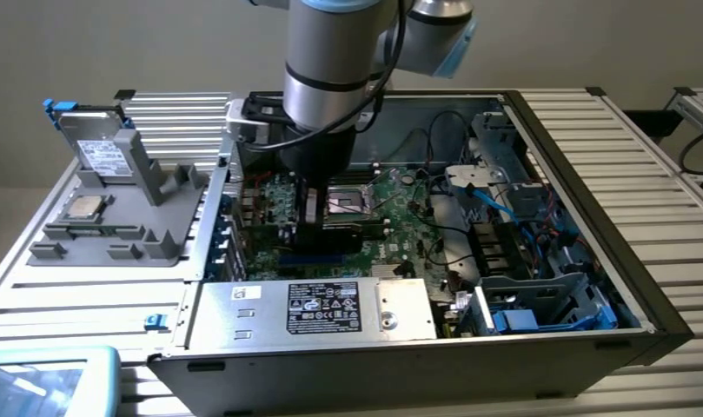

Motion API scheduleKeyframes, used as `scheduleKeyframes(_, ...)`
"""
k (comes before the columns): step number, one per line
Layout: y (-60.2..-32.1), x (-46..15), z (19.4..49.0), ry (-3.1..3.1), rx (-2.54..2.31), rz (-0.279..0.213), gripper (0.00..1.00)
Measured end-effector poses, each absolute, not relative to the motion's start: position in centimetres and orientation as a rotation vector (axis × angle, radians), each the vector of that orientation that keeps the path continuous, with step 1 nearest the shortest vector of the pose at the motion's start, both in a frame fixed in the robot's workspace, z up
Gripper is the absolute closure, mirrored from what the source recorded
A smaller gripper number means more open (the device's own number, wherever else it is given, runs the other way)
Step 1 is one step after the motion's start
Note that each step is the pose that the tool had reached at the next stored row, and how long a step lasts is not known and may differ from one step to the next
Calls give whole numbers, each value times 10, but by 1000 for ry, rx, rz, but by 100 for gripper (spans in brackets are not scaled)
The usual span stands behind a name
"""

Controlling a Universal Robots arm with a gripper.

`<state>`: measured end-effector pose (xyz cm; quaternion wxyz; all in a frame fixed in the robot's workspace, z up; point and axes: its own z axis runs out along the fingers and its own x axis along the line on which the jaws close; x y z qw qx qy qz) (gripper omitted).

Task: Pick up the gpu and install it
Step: 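Insert the gpu into the slot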

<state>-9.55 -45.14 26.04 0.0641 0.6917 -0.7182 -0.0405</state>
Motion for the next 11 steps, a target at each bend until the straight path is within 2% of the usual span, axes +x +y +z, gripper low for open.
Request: scheduleKeyframes(11,-451,-95,253,-2167,2090,-121,73)
